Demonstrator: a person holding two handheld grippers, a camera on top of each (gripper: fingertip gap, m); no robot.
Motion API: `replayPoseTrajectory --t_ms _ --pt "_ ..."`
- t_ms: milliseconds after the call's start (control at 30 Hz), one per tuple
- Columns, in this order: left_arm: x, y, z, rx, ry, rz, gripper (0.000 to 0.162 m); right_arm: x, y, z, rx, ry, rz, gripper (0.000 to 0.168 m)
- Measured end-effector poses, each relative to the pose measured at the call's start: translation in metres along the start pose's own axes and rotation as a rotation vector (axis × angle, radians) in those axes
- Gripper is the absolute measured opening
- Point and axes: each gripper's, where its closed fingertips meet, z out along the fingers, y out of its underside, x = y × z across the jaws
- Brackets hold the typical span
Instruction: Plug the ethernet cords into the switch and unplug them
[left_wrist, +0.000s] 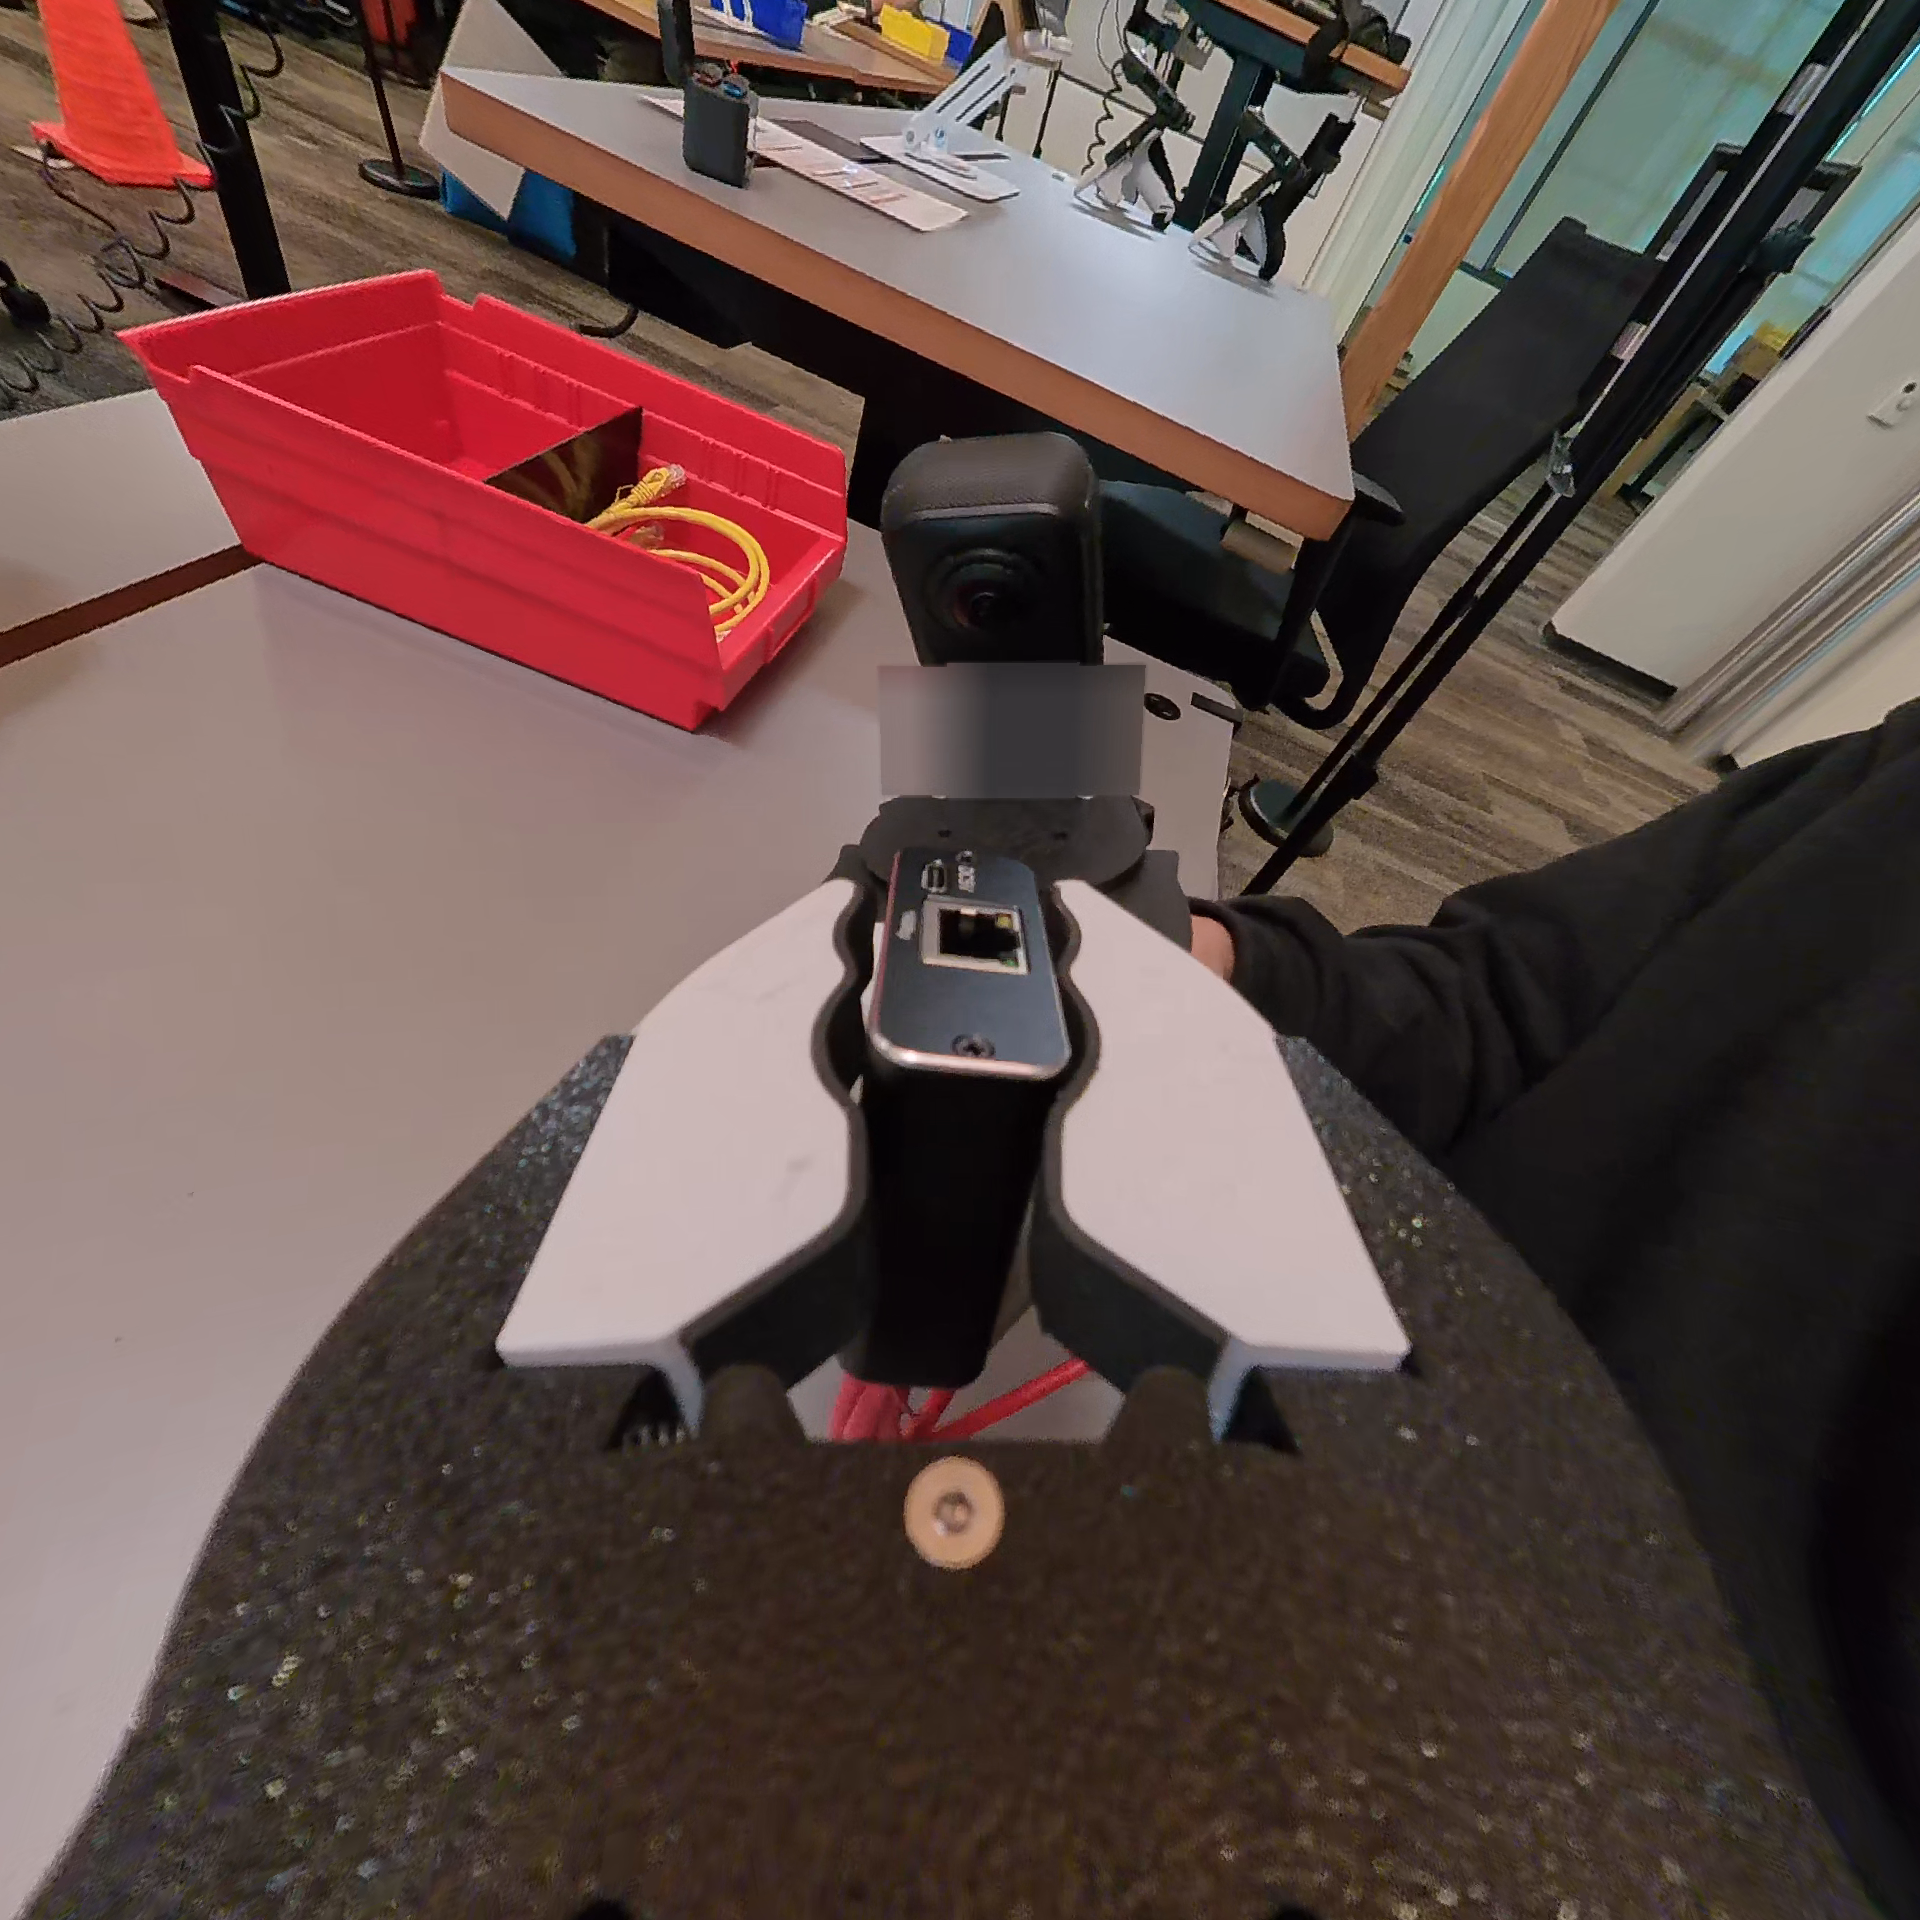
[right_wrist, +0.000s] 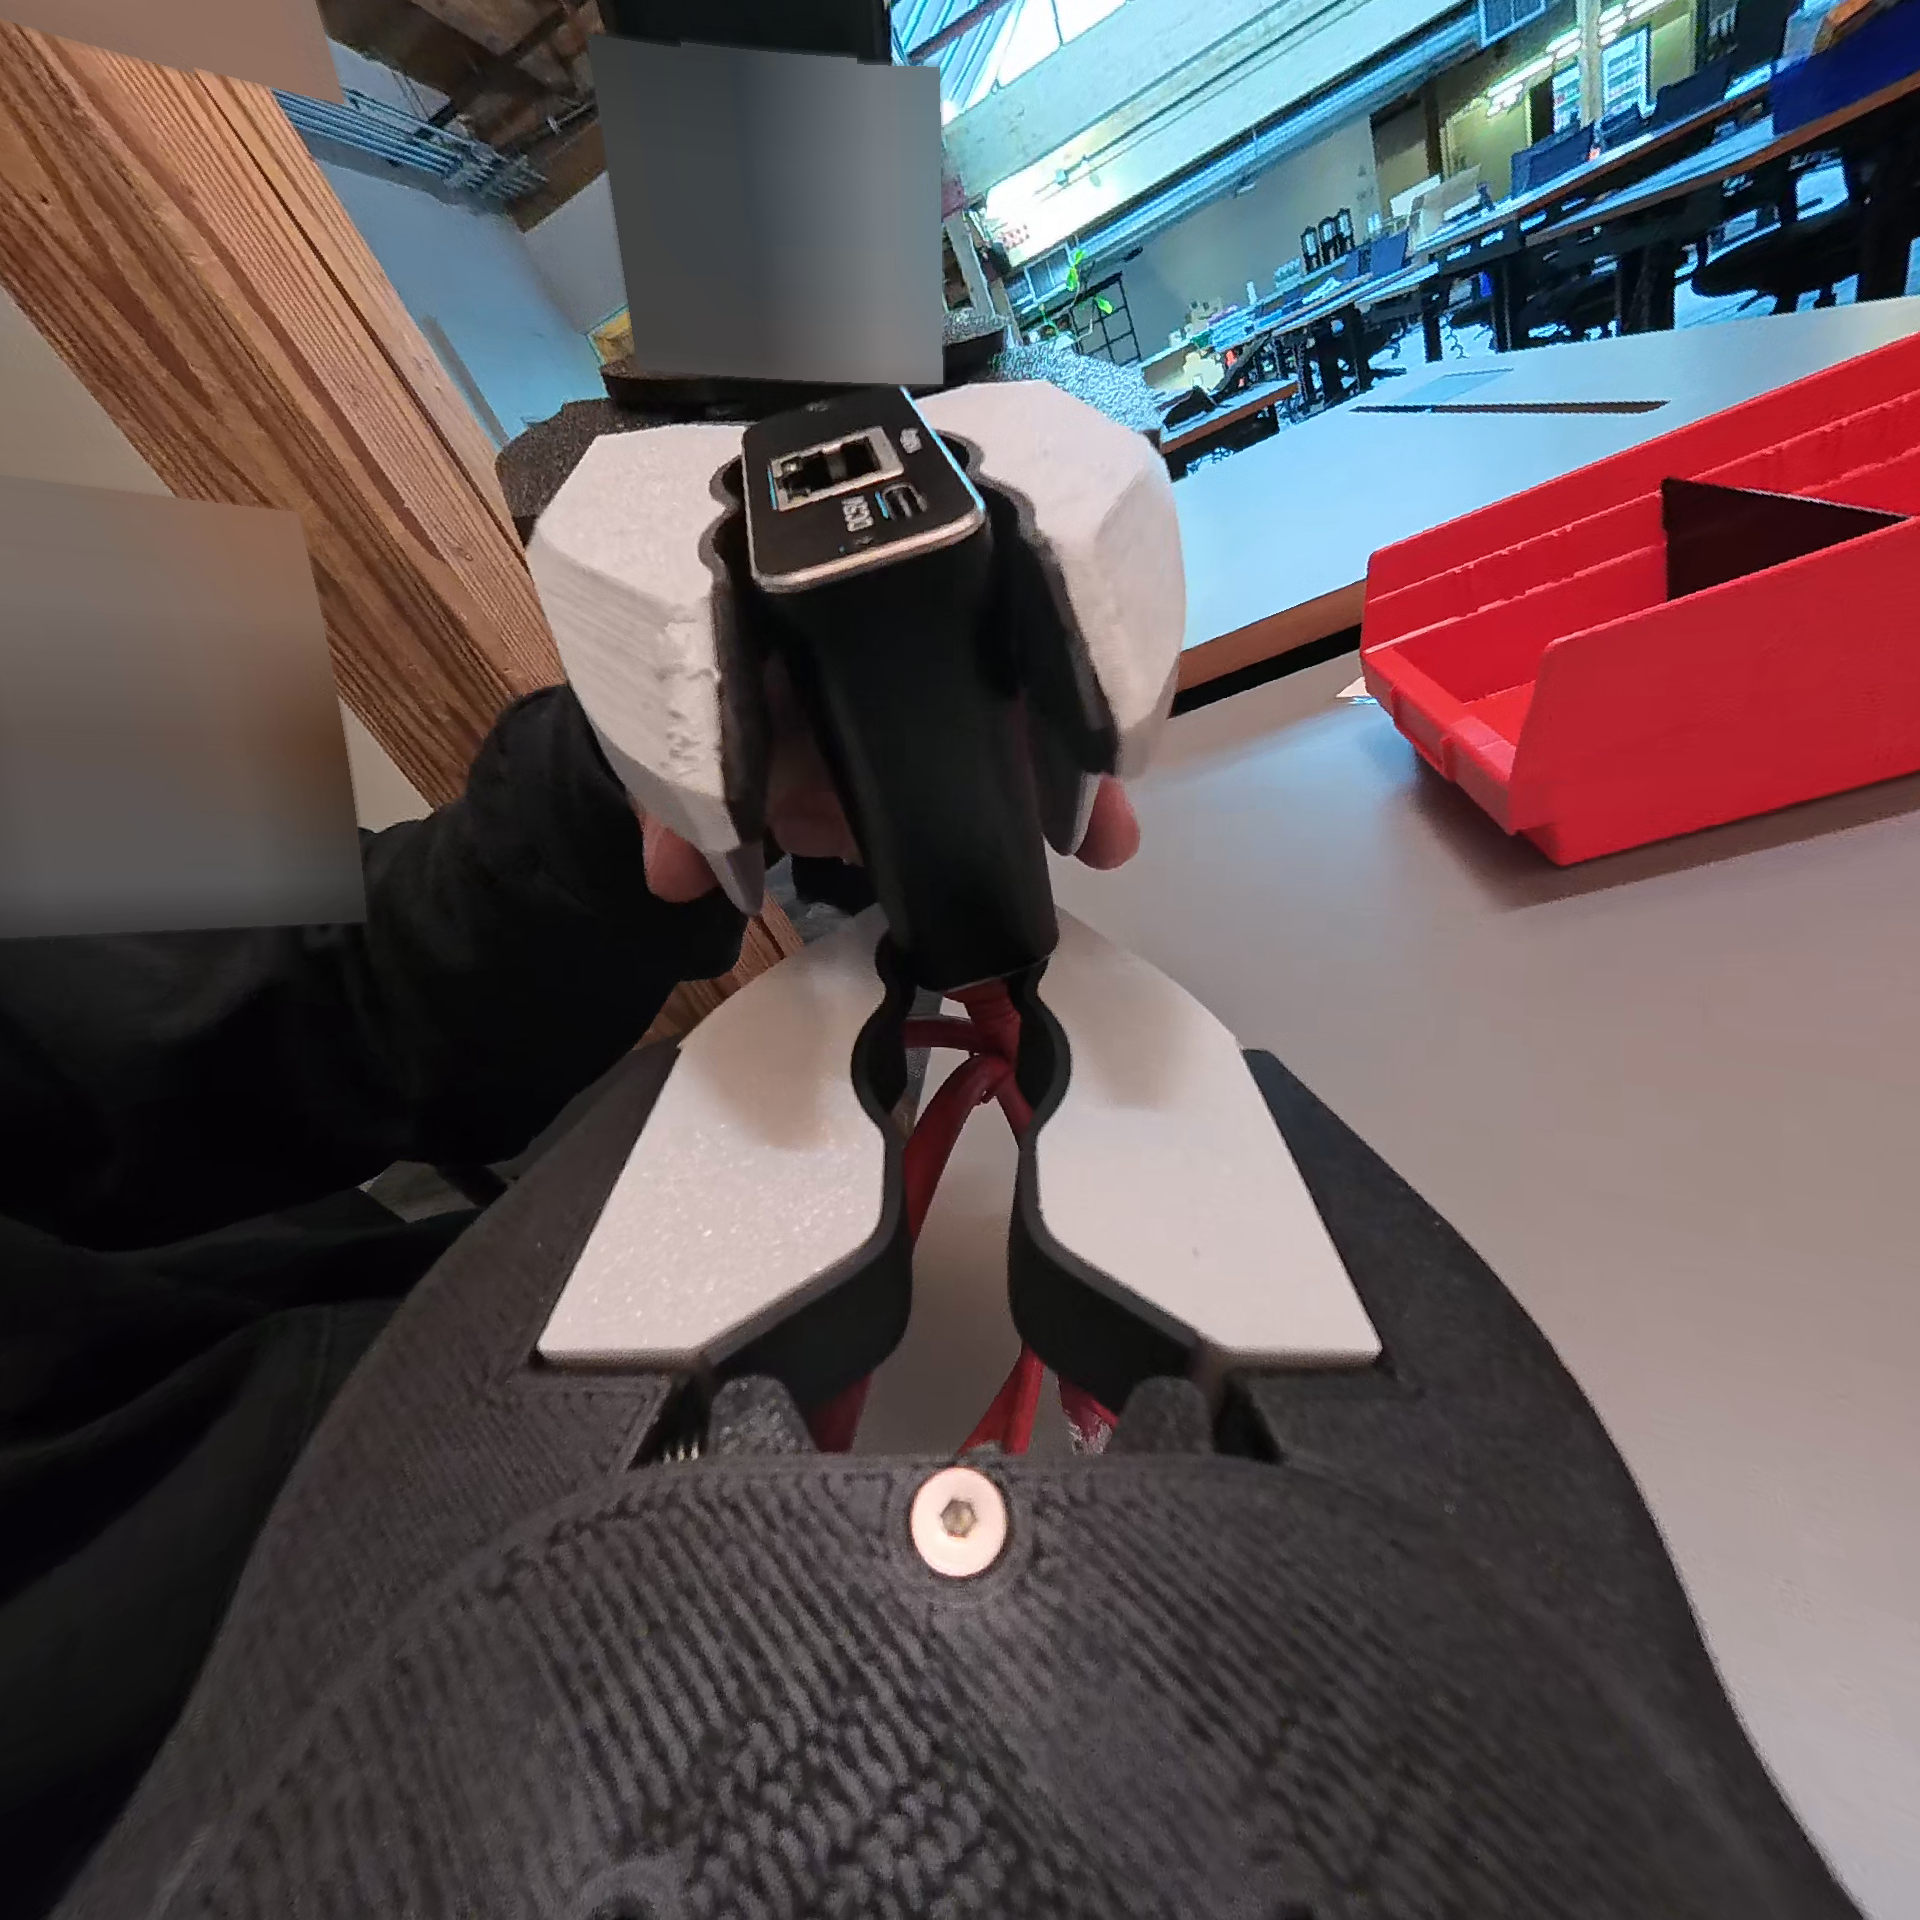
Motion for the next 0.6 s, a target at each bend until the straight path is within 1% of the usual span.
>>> replayPoseTrajectory --t_ms 367,400,467,533,567,600 --pt "0.0035 -0.0007 -0.0015 -0.009 -0.006 0.029 0.039 -0.0028 -0.0016 0.0013 0.008 -0.022 0.009 0.017" --pt "0.0038 -0.0011 -0.0013 -0.006 -0.006 0.026 0.042 -0.0026 -0.0017 0.0011 0.008 -0.019 0.007 0.017" --pt "0.0031 -0.0027 -0.0003 0.003 -0.016 0.017 0.054 -0.0017 -0.0027 0.0003 0.010 -0.007 -0.001 0.017" --pt "-0.0004 -0.0045 0.0017 0.008 -0.057 0.024 0.057 -0.0011 -0.0039 -0.0007 0.014 0.001 -0.008 0.017" --pt "-0.0025 -0.0056 0.0027 0.010 -0.083 0.035 0.056 -0.0012 -0.0049 -0.0018 0.018 0.000 -0.012 0.017" --pt "-0.0042 -0.0066 0.0034 0.010 -0.102 0.048 0.046 -0.0014 -0.0057 -0.0029 0.018 0.002 -0.024 0.017"
